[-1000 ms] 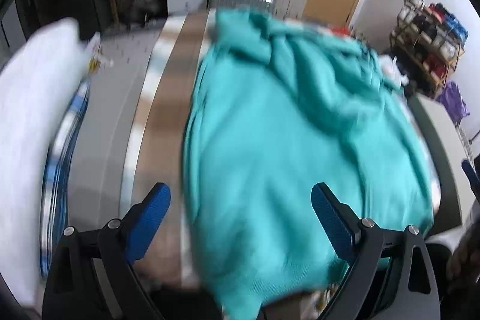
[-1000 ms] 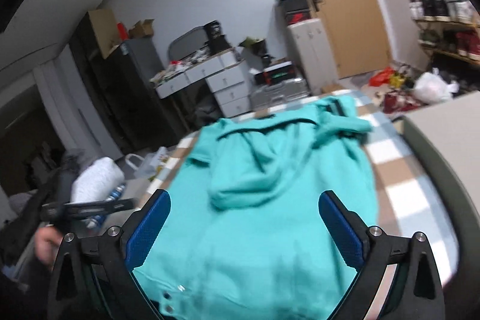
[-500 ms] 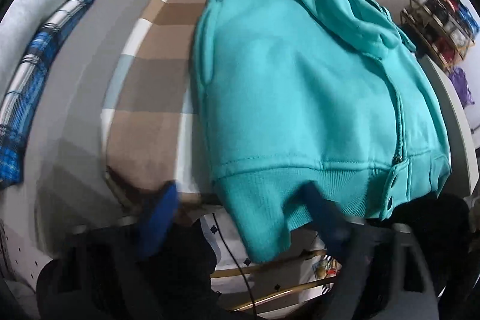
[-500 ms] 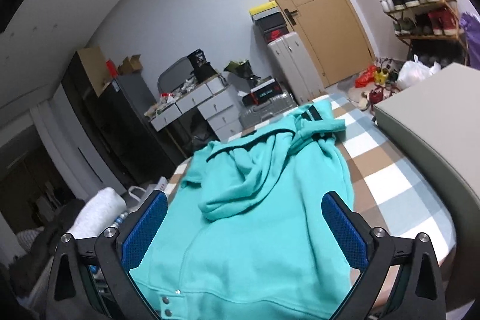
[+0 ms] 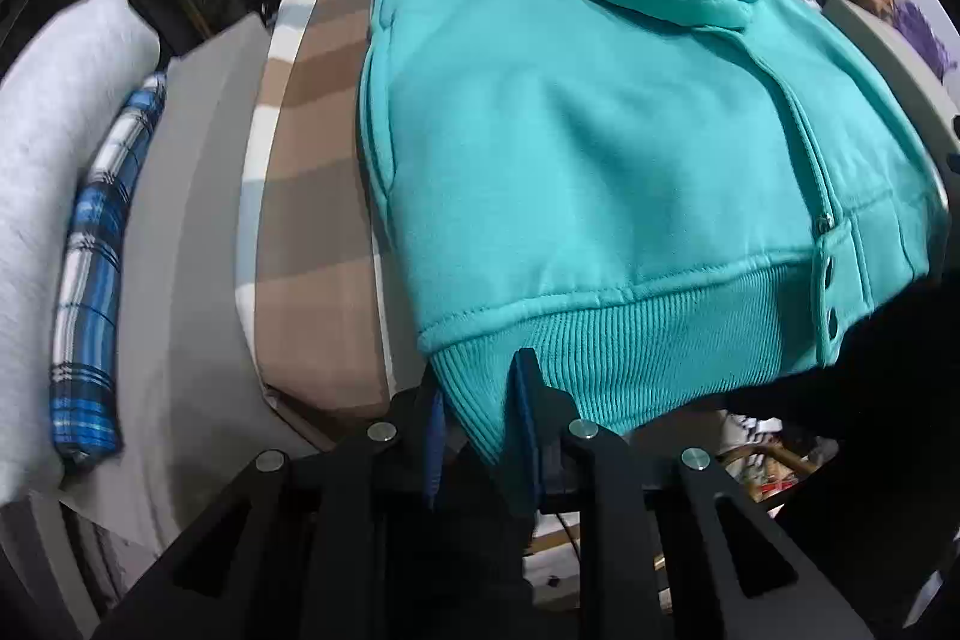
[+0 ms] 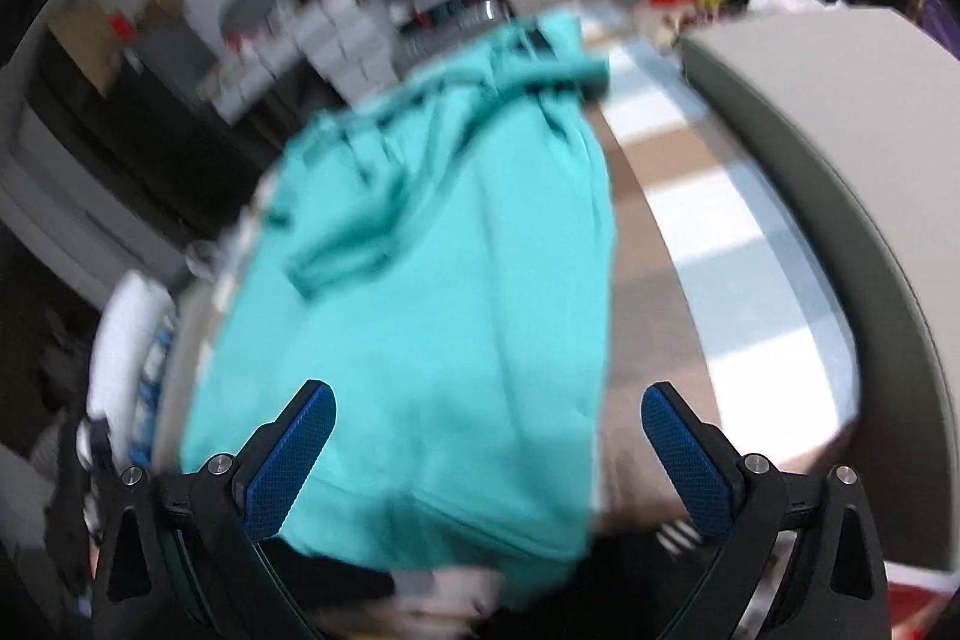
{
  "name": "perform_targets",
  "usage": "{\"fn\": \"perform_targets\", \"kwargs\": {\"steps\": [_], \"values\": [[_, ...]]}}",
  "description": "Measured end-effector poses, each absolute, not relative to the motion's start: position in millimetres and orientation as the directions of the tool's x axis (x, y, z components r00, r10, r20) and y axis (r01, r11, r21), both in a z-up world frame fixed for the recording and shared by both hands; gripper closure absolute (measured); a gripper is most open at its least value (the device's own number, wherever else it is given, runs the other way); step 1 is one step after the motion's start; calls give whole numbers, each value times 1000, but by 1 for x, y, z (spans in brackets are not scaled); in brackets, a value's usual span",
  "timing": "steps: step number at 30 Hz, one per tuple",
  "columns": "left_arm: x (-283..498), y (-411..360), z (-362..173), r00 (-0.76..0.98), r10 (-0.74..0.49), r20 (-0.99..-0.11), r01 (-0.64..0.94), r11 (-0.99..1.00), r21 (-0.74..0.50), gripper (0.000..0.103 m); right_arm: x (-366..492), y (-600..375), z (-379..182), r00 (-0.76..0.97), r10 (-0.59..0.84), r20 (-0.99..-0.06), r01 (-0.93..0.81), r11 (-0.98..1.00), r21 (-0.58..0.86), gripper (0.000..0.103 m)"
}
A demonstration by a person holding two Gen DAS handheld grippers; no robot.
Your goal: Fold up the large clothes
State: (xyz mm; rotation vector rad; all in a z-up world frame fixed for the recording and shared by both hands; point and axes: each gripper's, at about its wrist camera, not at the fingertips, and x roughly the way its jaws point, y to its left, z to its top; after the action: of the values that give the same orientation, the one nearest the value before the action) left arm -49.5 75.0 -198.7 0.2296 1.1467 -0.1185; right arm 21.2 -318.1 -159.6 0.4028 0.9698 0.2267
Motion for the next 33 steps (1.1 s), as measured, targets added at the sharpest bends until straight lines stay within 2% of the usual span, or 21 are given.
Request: {"fn": "perform_targets", "kwargs": {"steps": [2, 5, 7, 9, 10, 13, 14, 15, 16, 18, 19, 20, 21, 22, 23, 28, 30, 32, 33], "values": [[-51, 77, -193, 420, -22, -907, 201, 977, 70, 87, 28, -312, -174, 443, 392, -806, -13, 902, 432, 10], [-50, 92, -185, 426, -115, -897, 178, 983, -41, 85, 31, -300, -192, 327, 430, -841, -50, 897, 439, 30], [-44, 105, -185, 394, -188, -900, 160, 978, -135, 80, 29, -301, -197, 315, 394, -863, -38, 914, 404, 32], [-39, 110, -188, 373, -232, -898, 134, 971, -196, 78, 28, -306, -204, 295, 418, -859, -20, 902, 432, 39], [-37, 114, -190, 361, -265, -894, 128, 964, -234, 74, 26, -311, -209, 287, 442, -850, 3, 887, 463, 39], [-32, 114, -195, 345, -343, -874, 127, 939, -319, 50, 22, -318, -210, 296, 473, -829, 11, 867, 499, 39], [-32, 112, -198, 335, -361, -870, 126, 933, -338, 48, 22, -319, -209, 300, 479, -825, 15, 862, 506, 40], [-33, 111, -198, 326, -364, -873, 123, 931, -342, 48, 23, -319, -209, 297, 512, -806, 12, 842, 540, 55], [-31, 107, -200, 313, -359, -879, 126, 933, -336, 48, 24, -318, -208, 298, 543, -785, 11, 821, 571, 61], [-31, 103, -199, 308, -376, -874, 149, 926, -346, 48, 26, -319, -200, 319, 595, -738, -1, 779, 627, 81], [-28, 103, -198, 304, -394, -867, 158, 919, -362, 48, 26, -321, -191, 348, 653, -673, -30, 725, 688, 86], [-27, 104, -194, 305, -441, -844, 166, 898, -408, 48, 25, -324, -183, 382, 708, -594, -69, 662, 746, 87], [-27, 106, -191, 306, -478, -823, 173, 879, -445, 48, 23, -330, -169, 425, 772, -473, -140, 572, 808, 87], [-24, 109, -189, 307, -498, -811, 177, 867, -466, 48, 21, -332, -163, 442, 789, -426, -172, 541, 823, 86], [-22, 111, -188, 309, -510, -803, 172, 860, -480, 48, 21, -333, -161, 450, 789, -418, -180, 538, 824, 84], [-18, 112, -205, 265, -484, -834, 109, 874, -473, 48, 29, -318, -192, 348, 676, -649, -74, 710, 700, 81], [-21, 112, -208, 256, -467, -847, 94, 883, -459, 49, 26, -319, -195, 330, 649, -685, -60, 739, 671, 70], [-24, 107, -206, 252, -445, -859, 96, 895, -436, 43, 26, -314, -202, 289, 608, -739, -43, 780, 625, 54], [-24, 105, -205, 247, -438, -864, 102, 899, -427, 42, 27, -309, -207, 268, 602, -752, -50, 788, 613, 50]]}}
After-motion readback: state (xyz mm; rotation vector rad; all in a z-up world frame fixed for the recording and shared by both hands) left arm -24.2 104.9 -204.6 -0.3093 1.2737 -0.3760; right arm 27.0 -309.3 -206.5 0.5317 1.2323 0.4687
